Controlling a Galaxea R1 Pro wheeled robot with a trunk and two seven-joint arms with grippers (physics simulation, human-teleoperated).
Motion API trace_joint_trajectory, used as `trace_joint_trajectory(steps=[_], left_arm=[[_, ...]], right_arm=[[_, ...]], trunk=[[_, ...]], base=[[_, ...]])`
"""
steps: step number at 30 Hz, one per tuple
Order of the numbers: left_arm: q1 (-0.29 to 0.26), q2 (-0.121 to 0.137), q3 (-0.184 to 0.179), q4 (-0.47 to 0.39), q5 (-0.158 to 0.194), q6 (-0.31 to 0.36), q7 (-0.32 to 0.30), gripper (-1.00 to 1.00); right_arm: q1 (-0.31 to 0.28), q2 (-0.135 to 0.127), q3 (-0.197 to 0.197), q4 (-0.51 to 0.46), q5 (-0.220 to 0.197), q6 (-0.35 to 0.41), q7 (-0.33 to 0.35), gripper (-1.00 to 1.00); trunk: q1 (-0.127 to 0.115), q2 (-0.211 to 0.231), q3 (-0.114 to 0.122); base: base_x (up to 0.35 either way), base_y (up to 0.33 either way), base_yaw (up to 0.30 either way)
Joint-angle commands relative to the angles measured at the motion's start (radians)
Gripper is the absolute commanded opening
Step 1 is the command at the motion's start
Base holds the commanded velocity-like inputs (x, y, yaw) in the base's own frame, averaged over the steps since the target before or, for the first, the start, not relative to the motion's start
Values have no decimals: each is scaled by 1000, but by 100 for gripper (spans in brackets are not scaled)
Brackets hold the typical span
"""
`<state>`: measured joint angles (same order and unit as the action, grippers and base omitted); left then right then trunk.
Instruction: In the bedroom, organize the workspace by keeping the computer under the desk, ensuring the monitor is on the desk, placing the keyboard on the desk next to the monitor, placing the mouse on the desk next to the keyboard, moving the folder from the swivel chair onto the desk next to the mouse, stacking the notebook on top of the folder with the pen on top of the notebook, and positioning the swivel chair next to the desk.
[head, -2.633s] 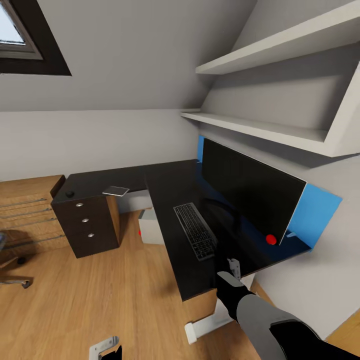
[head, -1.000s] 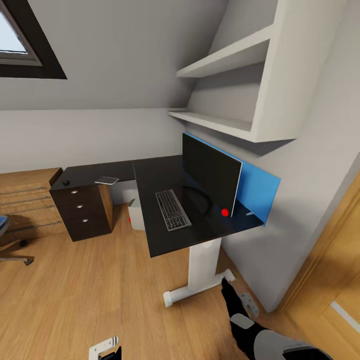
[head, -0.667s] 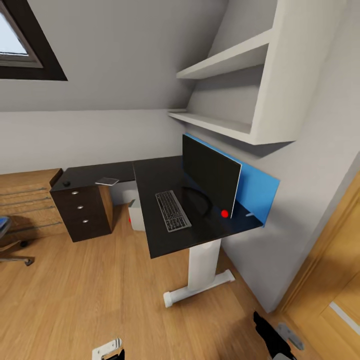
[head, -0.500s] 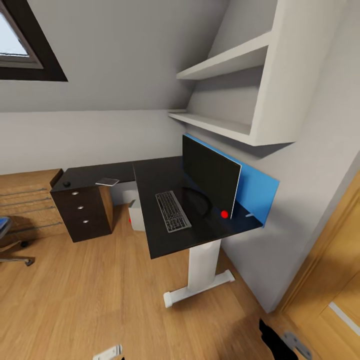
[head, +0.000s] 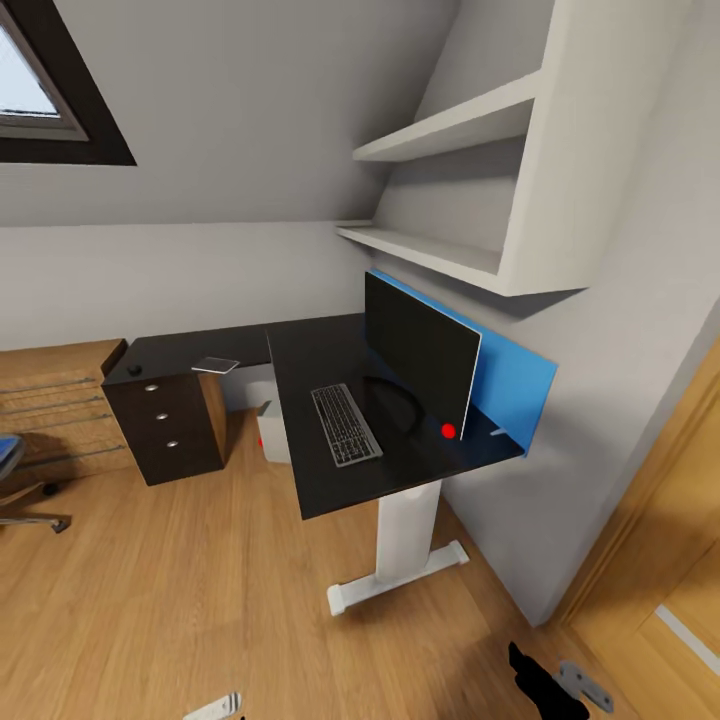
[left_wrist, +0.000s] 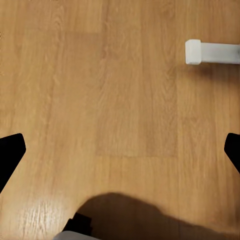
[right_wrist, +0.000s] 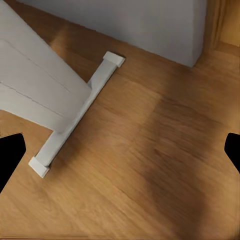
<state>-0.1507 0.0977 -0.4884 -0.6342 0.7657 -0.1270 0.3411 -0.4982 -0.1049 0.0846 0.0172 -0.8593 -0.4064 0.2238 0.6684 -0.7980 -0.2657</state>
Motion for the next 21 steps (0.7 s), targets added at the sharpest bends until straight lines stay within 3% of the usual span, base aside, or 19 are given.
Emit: trace_joint_trajectory(steps=[1,3,4,6,8,10,12,16,18,21], left_arm=[[-1,2,-8,-1,11,-7,7,100],[-1,2,-8,-1,10,-7,7,100],[-1,1,-8,-1,10,-8,6,100],[-1,-4,-13,-2,9,-7,6,100],[-1,-4,-13,-2,9,-7,6,100],[-1,-5,-16,-2,-15,-6,5,100],[-1,-6,-16,-2,-64,-6,5,100],[-1,-7,-15,-2,-91,-6,5,100],[-1,-8,-16,-2,-100,-5,4,100],[-1,-9,-16,-2,-100,-5,4,100]], right_arm=[[2,1,10,2,6,-6,8,100],[4,3,11,3,30,-10,9,100],[6,9,11,3,62,-13,8,100],[9,48,11,2,125,-25,5,100],[11,51,10,2,150,-43,5,100],[23,81,10,3,233,-92,3,100],[31,96,10,3,272,-121,-8,100],[35,104,11,3,296,-132,-25,100],[36,111,10,2,350,-137,-32,100],[36,110,10,2,354,-138,-32,100]], trunk=[[0,-1,-1],[0,-1,-1],[0,-1,-1],[0,-1,-1],[0,-1,-1],[0,-1,-1],[0,-1,-1],[0,-1,-3],[0,-1,-4],[0,-1,-4]], base=[[0,0,0],[0,0,0],[0,0,0],[0,0,0],[0,0,0],[0,0,57],[0,0,189],[0,0,245],[0,0,173],[0,8,49]])
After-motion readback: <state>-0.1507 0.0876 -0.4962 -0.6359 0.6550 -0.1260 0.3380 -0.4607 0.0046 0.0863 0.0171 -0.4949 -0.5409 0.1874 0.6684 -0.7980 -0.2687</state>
